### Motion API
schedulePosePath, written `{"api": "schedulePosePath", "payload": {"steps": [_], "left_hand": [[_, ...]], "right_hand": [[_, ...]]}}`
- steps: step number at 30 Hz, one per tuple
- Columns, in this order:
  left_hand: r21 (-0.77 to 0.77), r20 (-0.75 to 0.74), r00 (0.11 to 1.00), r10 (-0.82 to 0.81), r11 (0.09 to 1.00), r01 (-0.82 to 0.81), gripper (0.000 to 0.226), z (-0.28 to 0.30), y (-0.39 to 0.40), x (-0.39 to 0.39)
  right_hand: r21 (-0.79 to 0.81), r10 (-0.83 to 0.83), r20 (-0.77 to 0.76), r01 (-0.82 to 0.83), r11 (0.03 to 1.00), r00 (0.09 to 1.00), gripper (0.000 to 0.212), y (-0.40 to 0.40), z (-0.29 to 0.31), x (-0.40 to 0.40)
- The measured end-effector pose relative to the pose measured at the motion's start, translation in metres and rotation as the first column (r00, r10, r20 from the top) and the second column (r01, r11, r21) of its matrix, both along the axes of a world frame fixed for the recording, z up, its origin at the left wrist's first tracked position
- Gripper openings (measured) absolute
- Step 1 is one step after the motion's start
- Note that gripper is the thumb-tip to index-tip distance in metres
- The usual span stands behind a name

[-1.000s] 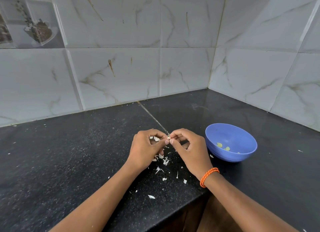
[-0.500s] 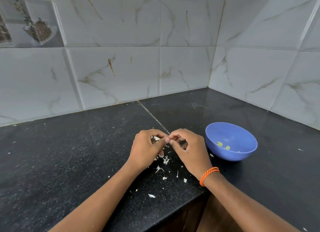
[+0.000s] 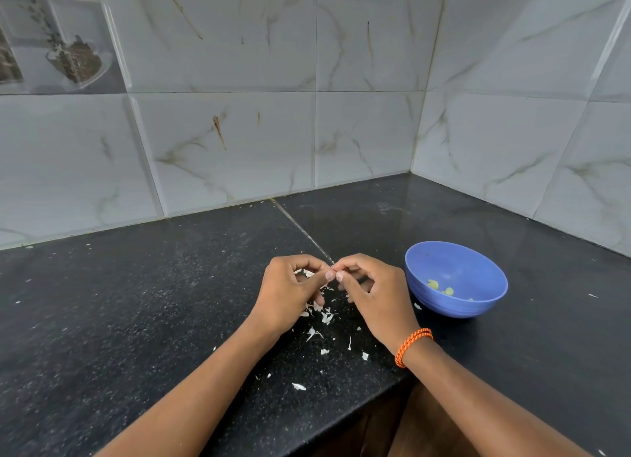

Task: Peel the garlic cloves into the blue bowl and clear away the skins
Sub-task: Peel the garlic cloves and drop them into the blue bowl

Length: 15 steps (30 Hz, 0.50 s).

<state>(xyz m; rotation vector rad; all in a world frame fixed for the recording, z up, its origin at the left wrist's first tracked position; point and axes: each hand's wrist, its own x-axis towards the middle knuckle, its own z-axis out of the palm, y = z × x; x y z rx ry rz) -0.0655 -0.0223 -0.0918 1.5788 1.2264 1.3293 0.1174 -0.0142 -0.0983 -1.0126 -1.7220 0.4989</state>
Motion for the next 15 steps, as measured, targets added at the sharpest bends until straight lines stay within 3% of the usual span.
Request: {"api": "schedulePosePath", "payload": {"steps": [5, 15], "left_hand": [[0.002, -0.005, 1.0, -0.025, 1.0, 0.025, 0.015, -0.0023, 0.0031, -0.0013], [0.11, -0.11, 0.994, 0.018, 0.994, -0.006, 0.017, -0.0049, 0.007, -0.0033]], "right_hand": [[-0.064, 0.026, -0.075, -0.031, 0.998, 0.997, 0.014, -0.0017, 0.0005, -0.0007], [0.026, -0.011, -0.007, 0.011, 1.0, 1.0, 0.014, -0.0027, 0.0006, -0.0012]]}}
